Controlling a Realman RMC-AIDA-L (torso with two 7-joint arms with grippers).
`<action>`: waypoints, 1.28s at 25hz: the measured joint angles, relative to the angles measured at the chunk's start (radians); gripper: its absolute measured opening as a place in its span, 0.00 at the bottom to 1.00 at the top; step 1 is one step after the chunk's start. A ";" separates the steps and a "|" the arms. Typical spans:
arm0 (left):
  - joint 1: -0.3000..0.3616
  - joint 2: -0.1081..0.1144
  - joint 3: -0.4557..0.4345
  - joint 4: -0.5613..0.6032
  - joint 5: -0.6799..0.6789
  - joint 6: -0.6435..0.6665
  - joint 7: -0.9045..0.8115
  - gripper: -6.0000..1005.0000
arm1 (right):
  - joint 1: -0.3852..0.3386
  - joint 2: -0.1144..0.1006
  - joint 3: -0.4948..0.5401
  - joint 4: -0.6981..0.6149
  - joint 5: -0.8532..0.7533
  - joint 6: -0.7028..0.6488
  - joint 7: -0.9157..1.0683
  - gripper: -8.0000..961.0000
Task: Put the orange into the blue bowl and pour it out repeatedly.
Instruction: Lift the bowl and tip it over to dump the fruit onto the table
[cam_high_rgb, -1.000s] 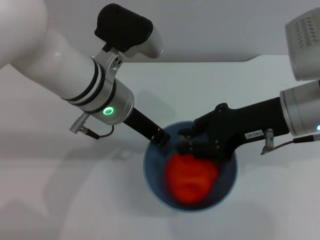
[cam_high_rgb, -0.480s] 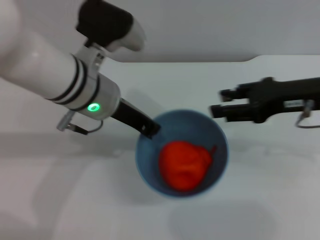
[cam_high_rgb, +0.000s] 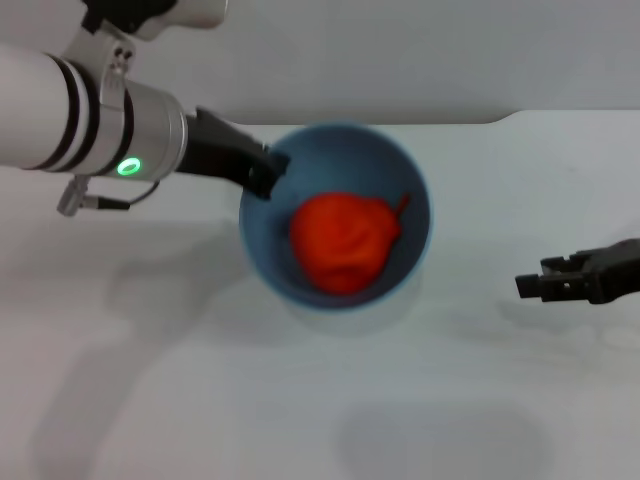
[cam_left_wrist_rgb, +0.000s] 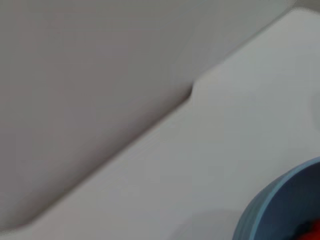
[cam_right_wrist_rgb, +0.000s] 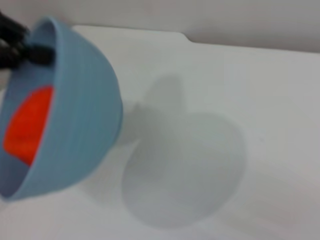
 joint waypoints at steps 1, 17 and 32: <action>0.008 -0.001 0.006 0.013 0.002 -0.015 0.009 0.00 | -0.002 0.000 0.005 0.003 -0.005 -0.001 0.001 0.57; 0.226 -0.003 0.525 0.117 0.391 -0.637 0.090 0.00 | -0.028 -0.003 0.187 0.009 -0.058 -0.083 0.002 0.57; 0.307 -0.010 0.732 -0.208 0.395 -1.342 0.443 0.00 | -0.037 -0.003 0.232 -0.005 -0.177 -0.132 -0.006 0.57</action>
